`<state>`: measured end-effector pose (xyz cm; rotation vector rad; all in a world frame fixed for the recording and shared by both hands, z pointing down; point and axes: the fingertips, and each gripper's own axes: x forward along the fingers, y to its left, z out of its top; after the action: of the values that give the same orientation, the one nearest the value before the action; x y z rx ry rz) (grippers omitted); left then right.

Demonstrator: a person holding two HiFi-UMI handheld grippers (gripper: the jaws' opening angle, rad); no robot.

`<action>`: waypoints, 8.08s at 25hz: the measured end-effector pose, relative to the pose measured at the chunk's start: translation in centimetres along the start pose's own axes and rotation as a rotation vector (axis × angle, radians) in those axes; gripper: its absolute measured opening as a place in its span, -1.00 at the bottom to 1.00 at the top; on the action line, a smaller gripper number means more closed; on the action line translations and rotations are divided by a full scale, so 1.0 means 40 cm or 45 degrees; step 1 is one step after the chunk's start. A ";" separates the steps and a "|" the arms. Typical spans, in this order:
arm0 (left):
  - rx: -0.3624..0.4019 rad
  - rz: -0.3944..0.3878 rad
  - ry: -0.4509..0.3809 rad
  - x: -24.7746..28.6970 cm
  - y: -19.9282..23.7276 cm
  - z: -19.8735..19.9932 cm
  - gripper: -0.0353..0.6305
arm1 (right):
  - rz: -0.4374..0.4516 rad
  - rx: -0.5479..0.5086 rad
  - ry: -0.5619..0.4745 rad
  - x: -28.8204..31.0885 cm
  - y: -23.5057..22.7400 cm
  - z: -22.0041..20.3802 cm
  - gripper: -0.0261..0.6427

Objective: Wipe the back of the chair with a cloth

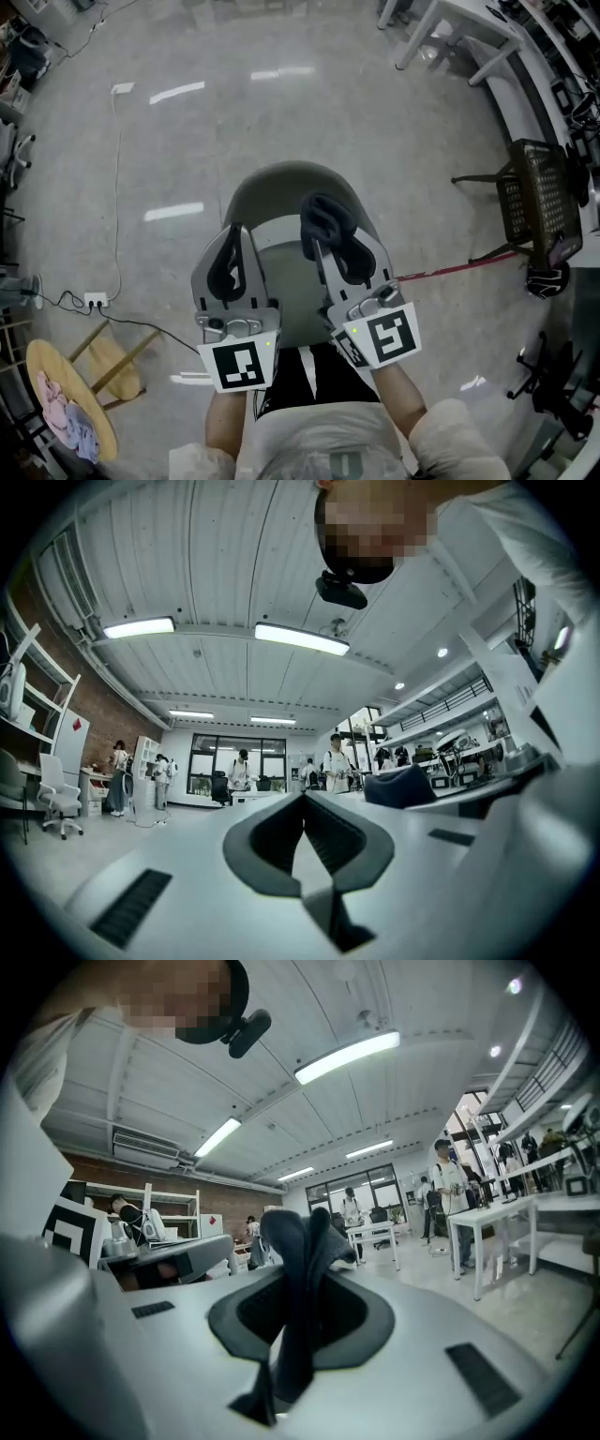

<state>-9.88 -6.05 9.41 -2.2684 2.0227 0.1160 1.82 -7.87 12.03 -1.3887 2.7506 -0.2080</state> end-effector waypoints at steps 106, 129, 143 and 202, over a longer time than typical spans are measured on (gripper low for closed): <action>0.013 0.224 0.258 -0.143 0.143 -0.593 -0.85 | 0.181 0.063 0.159 0.206 0.071 -0.617 -0.75; -0.016 0.347 0.310 -0.229 0.216 -0.623 -0.85 | 0.198 -0.031 0.283 0.323 0.133 -0.741 -0.74; -0.038 0.172 0.310 -0.121 0.095 -0.645 -0.85 | -0.208 0.020 0.263 0.258 -0.162 -0.715 -0.75; -0.111 0.482 0.318 -0.326 0.147 -0.702 -0.85 | 0.634 0.105 0.312 0.167 0.312 -0.851 -0.75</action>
<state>-17.47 2.63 38.73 -2.0022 2.6067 -0.0553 -15.76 -2.66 44.00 -0.6606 3.1309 -0.4819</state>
